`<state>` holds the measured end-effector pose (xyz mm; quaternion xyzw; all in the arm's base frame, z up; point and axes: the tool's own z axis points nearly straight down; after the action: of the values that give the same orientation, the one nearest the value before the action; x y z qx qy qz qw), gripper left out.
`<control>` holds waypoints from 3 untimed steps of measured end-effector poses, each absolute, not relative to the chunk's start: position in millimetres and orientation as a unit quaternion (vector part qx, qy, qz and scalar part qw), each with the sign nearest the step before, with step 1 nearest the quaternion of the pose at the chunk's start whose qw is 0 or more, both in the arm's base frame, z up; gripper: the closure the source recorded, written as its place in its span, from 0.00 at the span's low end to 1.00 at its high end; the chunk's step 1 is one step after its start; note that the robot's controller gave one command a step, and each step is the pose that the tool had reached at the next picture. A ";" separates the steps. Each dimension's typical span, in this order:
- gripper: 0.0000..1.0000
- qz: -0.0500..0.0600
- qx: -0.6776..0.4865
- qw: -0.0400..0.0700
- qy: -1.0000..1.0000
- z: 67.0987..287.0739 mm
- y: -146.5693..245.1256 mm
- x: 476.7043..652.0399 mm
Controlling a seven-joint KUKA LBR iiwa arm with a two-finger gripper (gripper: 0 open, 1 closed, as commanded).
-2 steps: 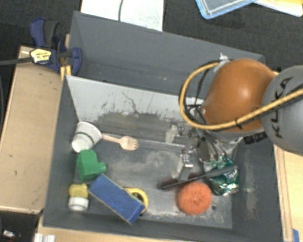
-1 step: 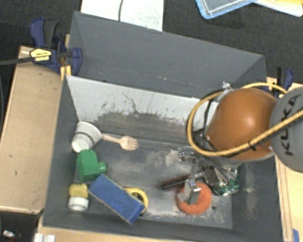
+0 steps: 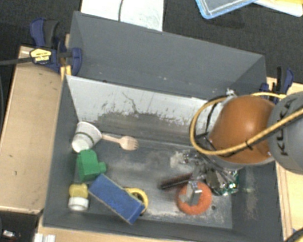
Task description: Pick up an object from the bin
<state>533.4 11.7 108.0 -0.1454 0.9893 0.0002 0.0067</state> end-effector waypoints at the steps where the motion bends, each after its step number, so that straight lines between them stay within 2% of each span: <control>1: 1.00 0.001 -0.230 0.005 0.973 77.3 -46.6 537.6; 2: 1.00 0.001 -0.230 0.005 0.973 77.3 -46.6 537.6; 3: 1.00 0.002 -0.228 0.004 0.974 133.1 -49.7 540.1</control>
Offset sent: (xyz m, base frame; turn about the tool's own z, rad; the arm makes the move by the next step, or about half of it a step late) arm 0.0000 0.0000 0.0000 0.0000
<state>540.1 -49.7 133.1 -0.2276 0.9737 0.0018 0.0040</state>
